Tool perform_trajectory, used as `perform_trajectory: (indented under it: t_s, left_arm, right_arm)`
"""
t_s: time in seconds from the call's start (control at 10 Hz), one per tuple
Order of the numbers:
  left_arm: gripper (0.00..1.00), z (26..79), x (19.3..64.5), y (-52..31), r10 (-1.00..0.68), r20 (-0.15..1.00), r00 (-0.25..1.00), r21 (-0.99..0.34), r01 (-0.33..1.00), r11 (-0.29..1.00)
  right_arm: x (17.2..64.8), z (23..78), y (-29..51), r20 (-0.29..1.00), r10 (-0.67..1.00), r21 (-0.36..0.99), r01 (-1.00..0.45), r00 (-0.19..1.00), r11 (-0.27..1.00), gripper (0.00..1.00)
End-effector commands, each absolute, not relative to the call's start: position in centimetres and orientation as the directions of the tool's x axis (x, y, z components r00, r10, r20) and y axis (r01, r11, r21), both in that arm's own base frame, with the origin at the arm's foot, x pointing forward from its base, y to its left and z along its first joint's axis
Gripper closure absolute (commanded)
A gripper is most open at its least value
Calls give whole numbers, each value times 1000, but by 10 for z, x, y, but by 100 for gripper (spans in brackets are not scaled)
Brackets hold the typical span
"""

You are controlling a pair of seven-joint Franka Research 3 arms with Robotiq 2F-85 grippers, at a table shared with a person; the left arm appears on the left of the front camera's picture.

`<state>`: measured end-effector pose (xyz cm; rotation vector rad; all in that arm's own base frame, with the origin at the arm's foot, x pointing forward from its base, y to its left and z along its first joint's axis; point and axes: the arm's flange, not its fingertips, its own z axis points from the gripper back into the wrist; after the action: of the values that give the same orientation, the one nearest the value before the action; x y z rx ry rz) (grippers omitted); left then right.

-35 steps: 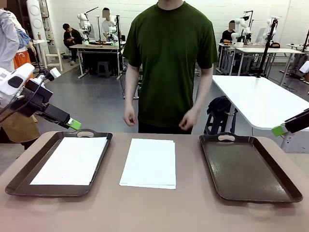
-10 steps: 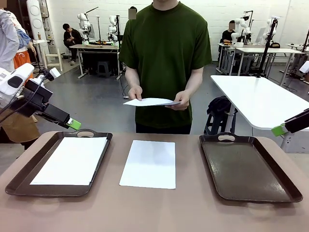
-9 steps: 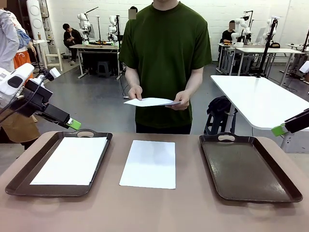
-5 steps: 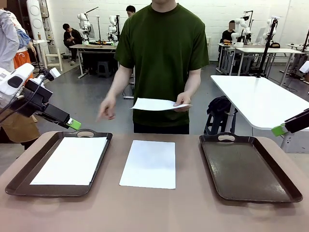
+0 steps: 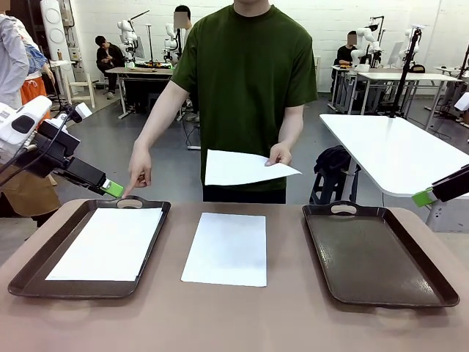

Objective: Sort the A4 documents.
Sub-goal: Receive the A4 Paper.

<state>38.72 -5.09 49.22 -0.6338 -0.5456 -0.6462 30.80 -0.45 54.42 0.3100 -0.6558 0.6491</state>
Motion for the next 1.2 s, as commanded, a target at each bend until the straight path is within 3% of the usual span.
perform_trajectory:
  t_s: [0.0, 0.4, 0.8, 1.1]
  left_arm:
    - [0, 492, 387, -50, -378, 642, 667, -356, 696, 623]
    - [0, 492, 387, -51, -375, 636, 674, -362, 690, 627]
    - [0, 441, 432, -99, -104, 442, 891, -551, 361, 752]
    - [0, 406, 455, -147, 70, 241, 968, -719, 130, 683]
  right_arm:
    - [309, 543, -4, 655, 454, 81, -653, 604, 753, 0]
    - [309, 543, -4, 655, 454, 81, -653, 604, 753, 0]
    - [309, 543, -4, 655, 454, 81, -653, 604, 753, 0]
    - [309, 543, -4, 655, 454, 81, -653, 604, 753, 0]
